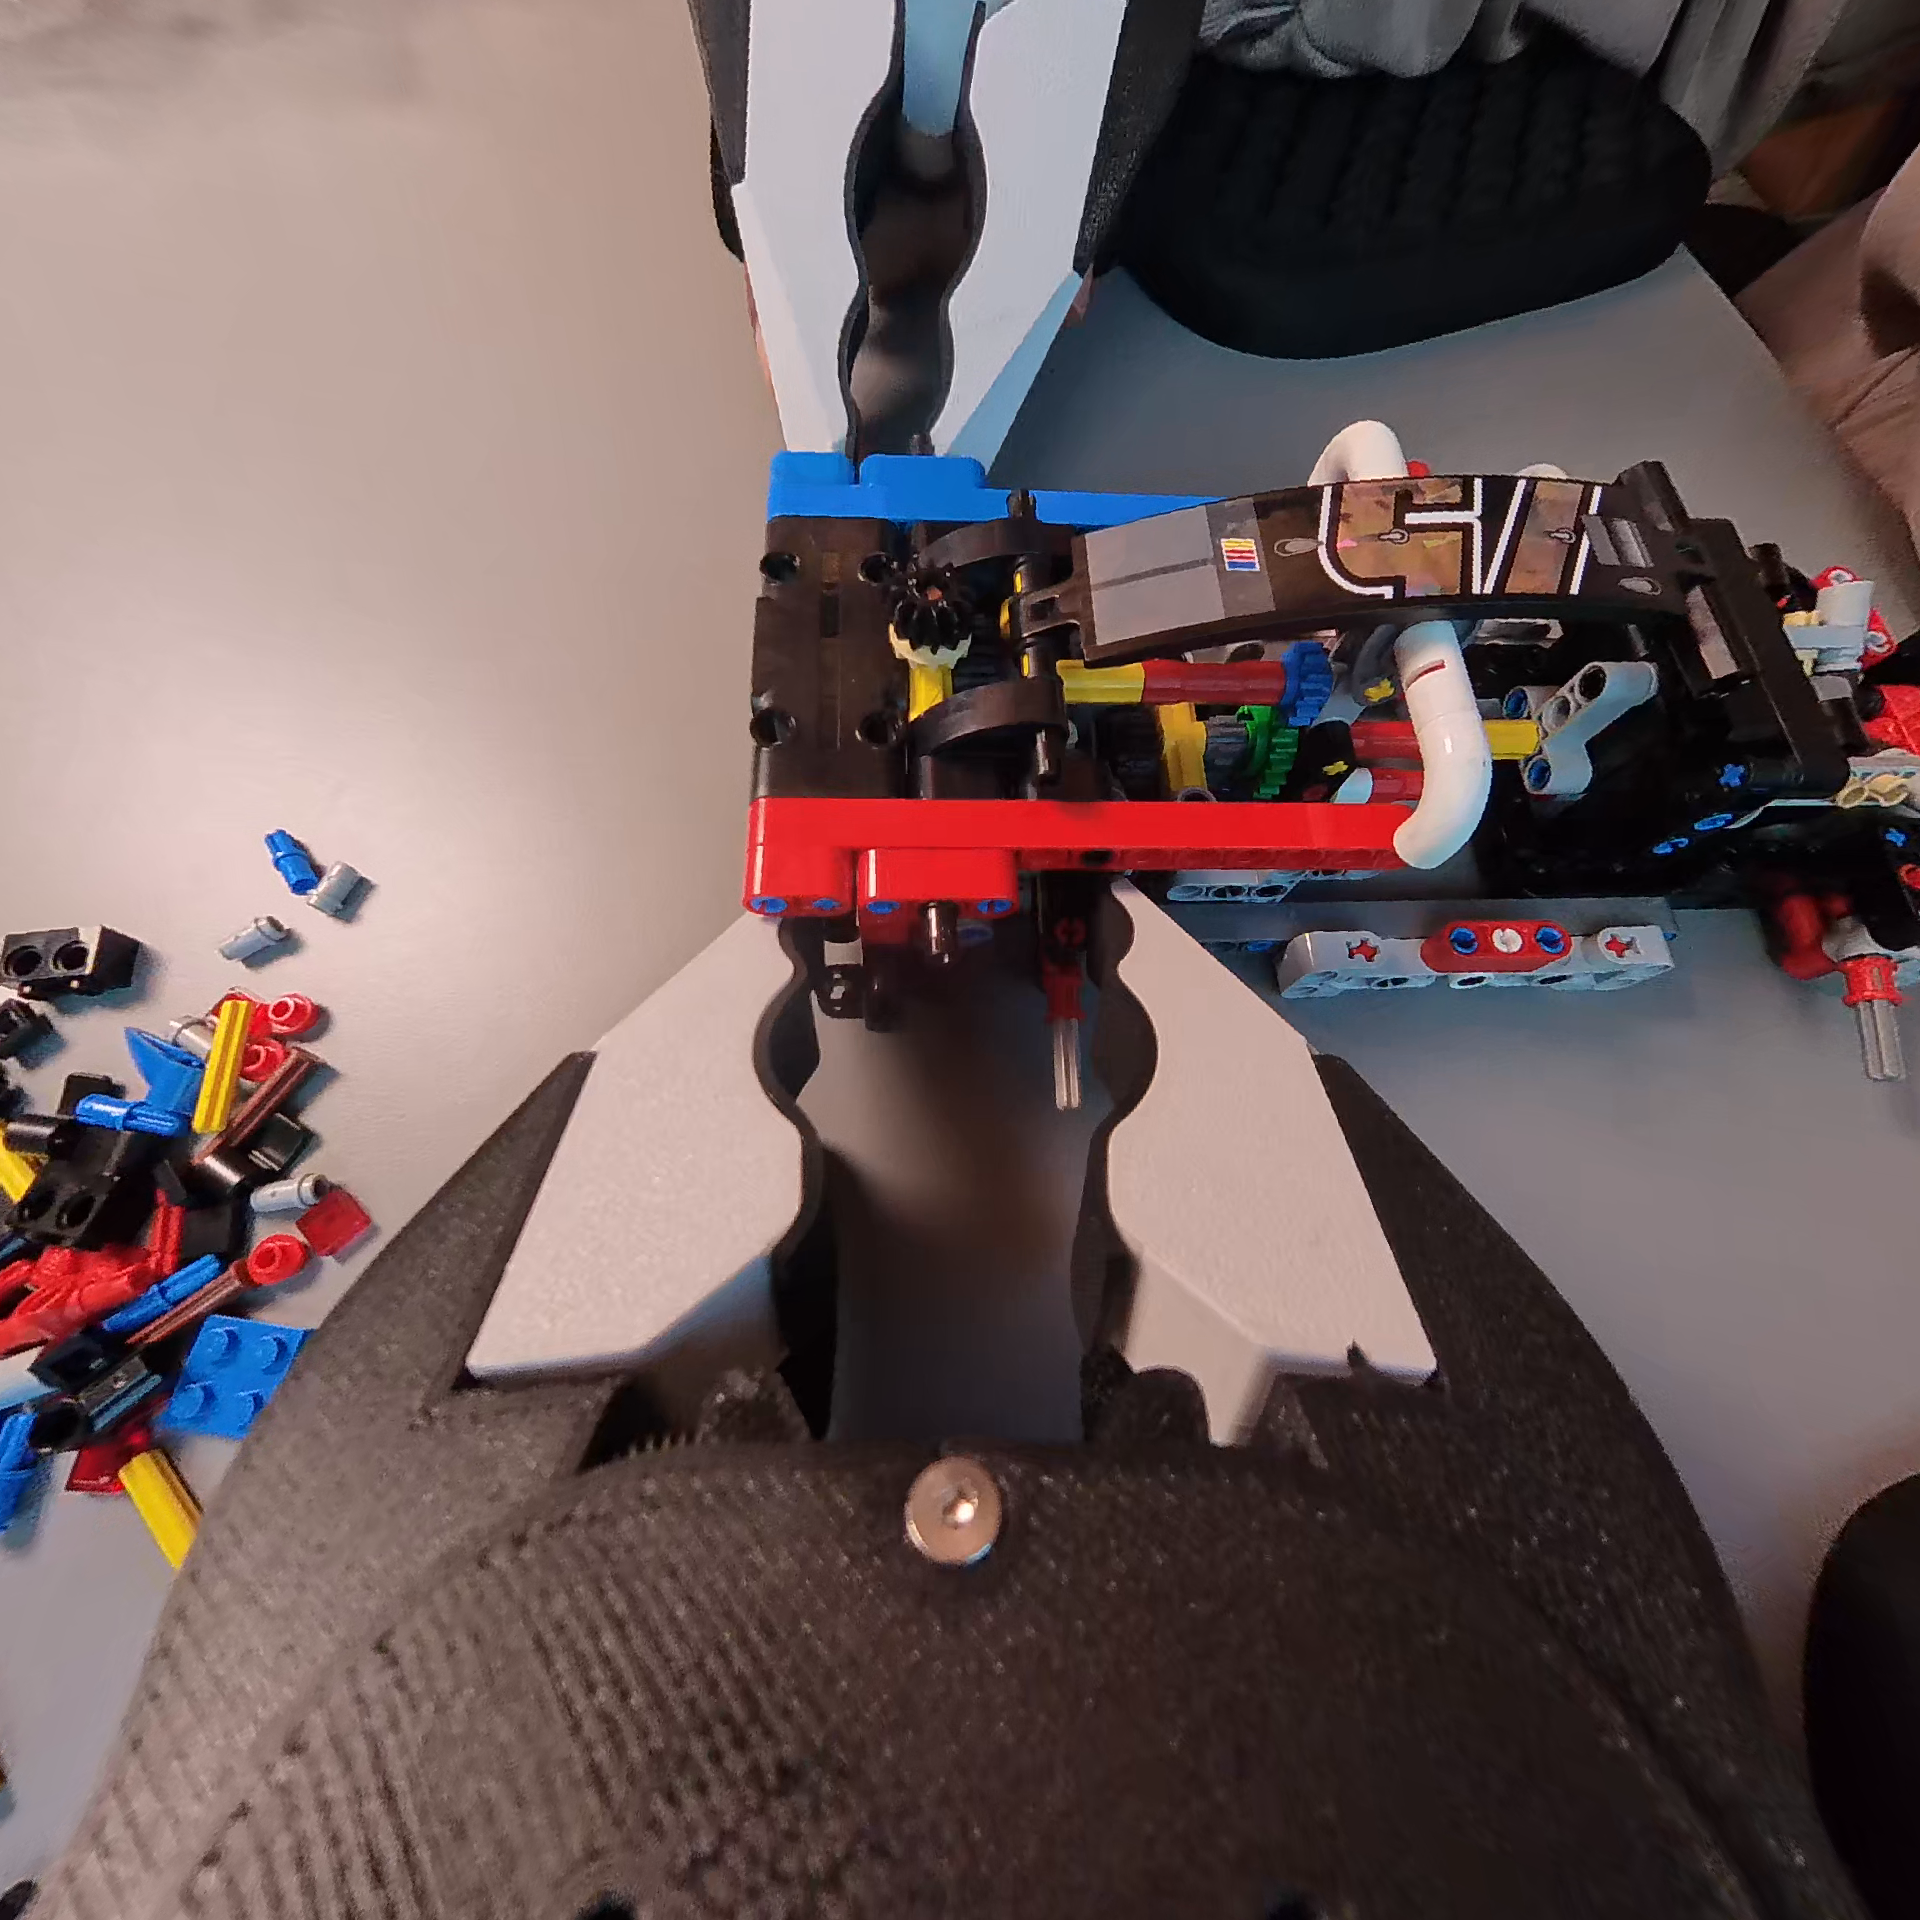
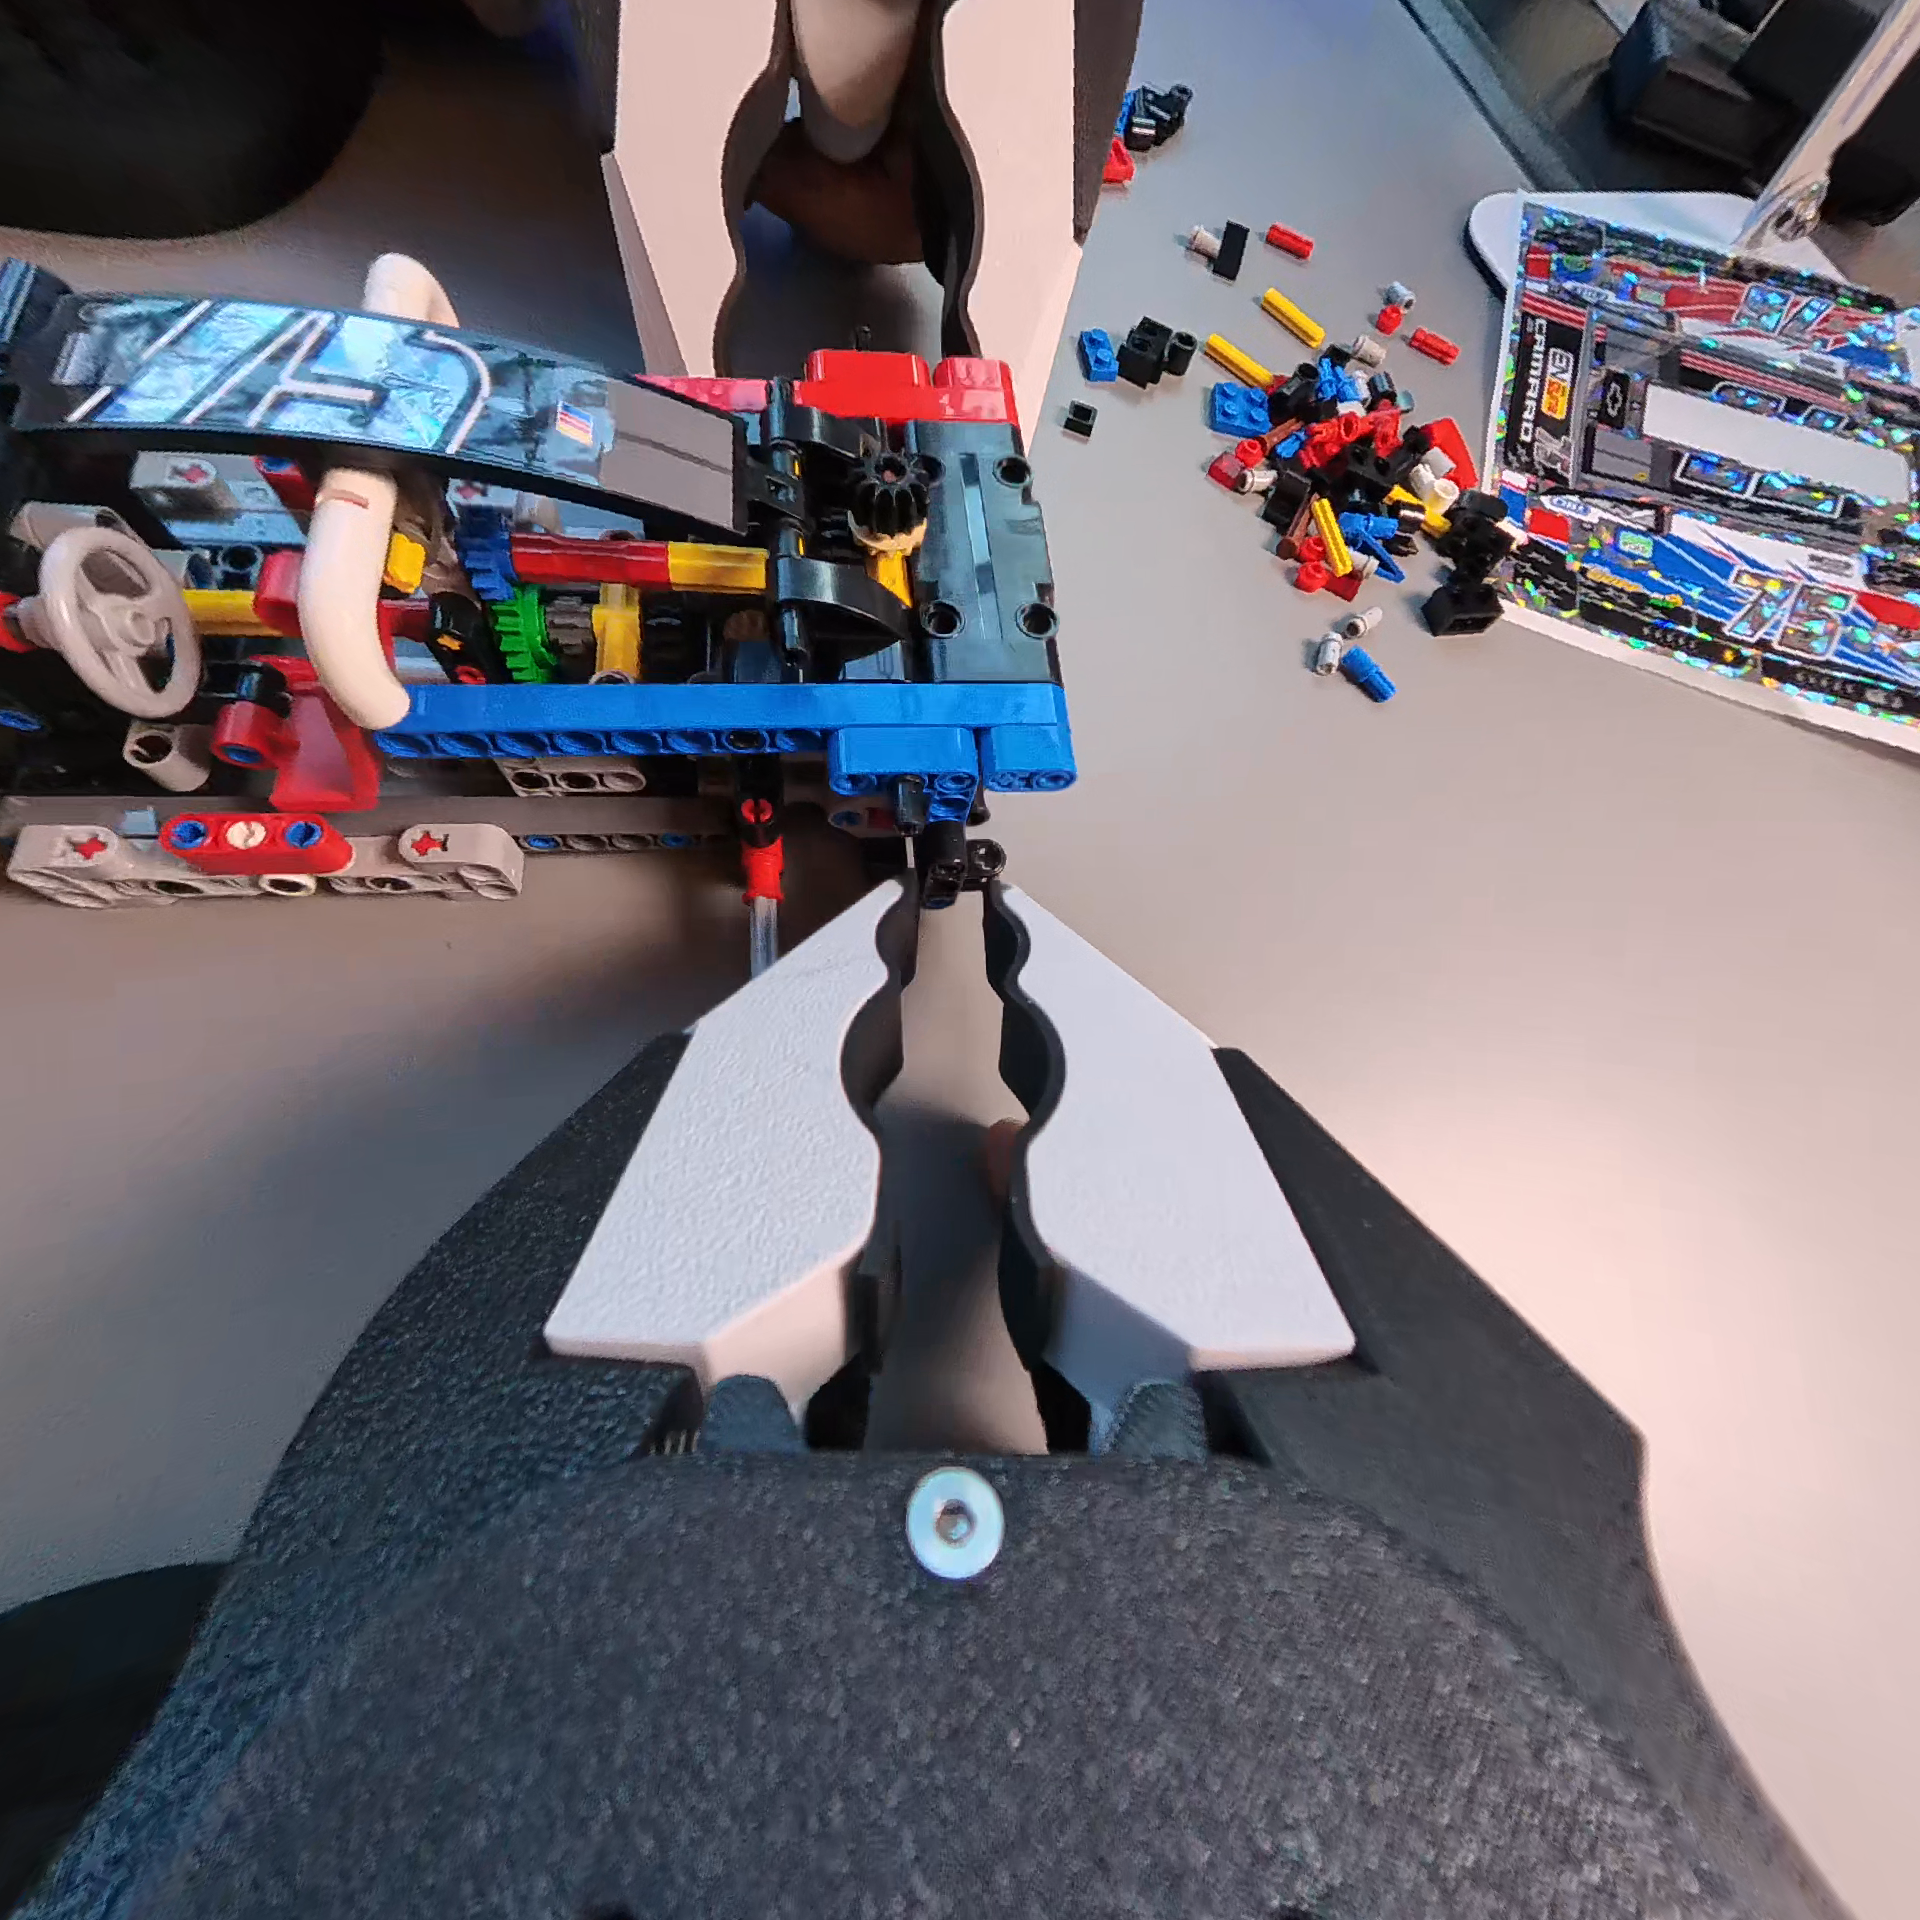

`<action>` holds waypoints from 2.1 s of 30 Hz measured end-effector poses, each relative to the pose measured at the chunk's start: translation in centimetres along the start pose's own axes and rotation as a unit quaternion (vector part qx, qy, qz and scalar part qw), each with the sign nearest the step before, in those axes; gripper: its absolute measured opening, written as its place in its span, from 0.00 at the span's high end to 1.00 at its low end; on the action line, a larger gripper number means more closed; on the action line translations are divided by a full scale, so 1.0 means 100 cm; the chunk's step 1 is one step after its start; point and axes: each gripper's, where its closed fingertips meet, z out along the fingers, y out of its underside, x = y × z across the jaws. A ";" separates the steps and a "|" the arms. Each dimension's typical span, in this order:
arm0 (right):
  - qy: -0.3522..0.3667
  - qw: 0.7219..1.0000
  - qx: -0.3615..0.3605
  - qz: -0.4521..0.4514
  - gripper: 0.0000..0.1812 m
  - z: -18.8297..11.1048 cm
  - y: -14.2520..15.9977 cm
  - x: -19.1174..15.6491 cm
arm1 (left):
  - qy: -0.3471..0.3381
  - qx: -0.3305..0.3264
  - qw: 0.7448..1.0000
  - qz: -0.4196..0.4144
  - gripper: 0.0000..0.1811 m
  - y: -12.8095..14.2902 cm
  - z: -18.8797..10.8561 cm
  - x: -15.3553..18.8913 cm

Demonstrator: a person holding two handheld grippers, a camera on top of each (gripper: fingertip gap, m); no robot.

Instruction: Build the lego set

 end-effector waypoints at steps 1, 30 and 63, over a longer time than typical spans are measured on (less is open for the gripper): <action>-0.003 1.000 0.000 -0.003 0.95 0.001 0.000 0.000 | 0.000 0.000 1.000 0.001 0.73 0.000 0.000 0.000; -0.002 0.998 -0.010 0.056 0.92 0.014 -0.008 0.021 | -0.278 0.111 0.953 -0.046 0.72 -0.027 -0.102 -0.033; 0.047 0.998 -0.034 0.008 0.42 -0.044 0.003 -0.028 | -0.224 -0.040 0.966 -0.120 0.47 0.047 -0.057 0.026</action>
